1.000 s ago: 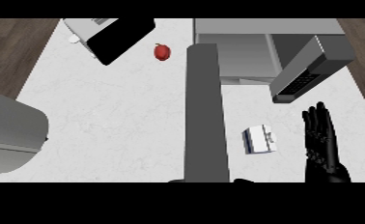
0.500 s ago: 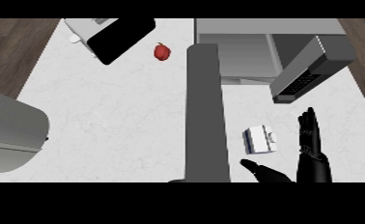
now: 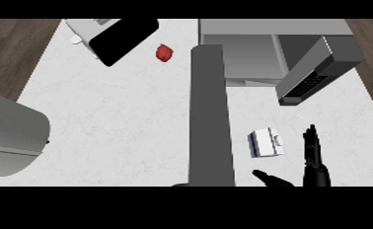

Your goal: Pick up the milk, place it into the microwave and close the microwave

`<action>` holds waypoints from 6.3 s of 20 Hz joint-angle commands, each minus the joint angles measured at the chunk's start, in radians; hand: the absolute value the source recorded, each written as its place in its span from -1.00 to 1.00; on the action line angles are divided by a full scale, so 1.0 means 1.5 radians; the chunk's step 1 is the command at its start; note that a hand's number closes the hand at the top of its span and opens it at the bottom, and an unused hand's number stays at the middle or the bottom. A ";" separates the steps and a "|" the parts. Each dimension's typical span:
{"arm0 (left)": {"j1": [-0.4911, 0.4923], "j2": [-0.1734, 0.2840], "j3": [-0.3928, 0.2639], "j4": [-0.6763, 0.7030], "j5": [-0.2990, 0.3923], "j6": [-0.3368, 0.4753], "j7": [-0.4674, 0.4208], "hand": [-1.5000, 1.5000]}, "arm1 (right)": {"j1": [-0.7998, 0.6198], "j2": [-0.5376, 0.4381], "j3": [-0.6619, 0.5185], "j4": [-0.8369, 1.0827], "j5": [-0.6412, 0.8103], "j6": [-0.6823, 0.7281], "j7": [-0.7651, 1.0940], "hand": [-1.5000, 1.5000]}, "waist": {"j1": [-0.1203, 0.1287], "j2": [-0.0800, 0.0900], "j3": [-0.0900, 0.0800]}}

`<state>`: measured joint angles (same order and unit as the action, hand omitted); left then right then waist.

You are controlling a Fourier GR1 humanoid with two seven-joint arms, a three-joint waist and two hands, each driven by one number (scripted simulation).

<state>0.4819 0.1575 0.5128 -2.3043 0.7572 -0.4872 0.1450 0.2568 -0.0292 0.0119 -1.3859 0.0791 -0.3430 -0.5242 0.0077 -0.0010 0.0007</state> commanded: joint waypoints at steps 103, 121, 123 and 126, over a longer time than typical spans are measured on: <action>-0.155 0.031 0.051 0.113 0.080 -0.117 0.089 -1.00 | -0.846 -0.265 -0.157 0.875 0.023 -0.038 -0.123 1.00 | 0.106 0.060 0.007; -0.189 0.049 0.054 0.140 0.035 -0.128 0.085 -1.00 | -0.876 -0.281 -0.189 0.870 -0.008 -0.051 -0.110 -1.00 | 0.126 0.070 0.009; -0.198 0.051 0.055 0.142 0.028 -0.128 0.083 -1.00 | -0.882 -0.254 -0.191 0.859 -0.012 -0.006 -0.137 -1.00 | 0.129 0.070 0.010; -0.199 0.049 0.054 0.142 0.019 -0.133 0.080 -1.00 | -0.898 -0.236 -0.167 0.880 0.010 0.047 -0.105 -1.00 | 0.140 0.064 0.006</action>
<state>0.1927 0.2311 0.5922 -2.0924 0.8002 -0.6841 0.2706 -1.0674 -0.4154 -0.2517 -0.0794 0.0834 -0.3454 -0.7039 0.2045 0.1010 0.0116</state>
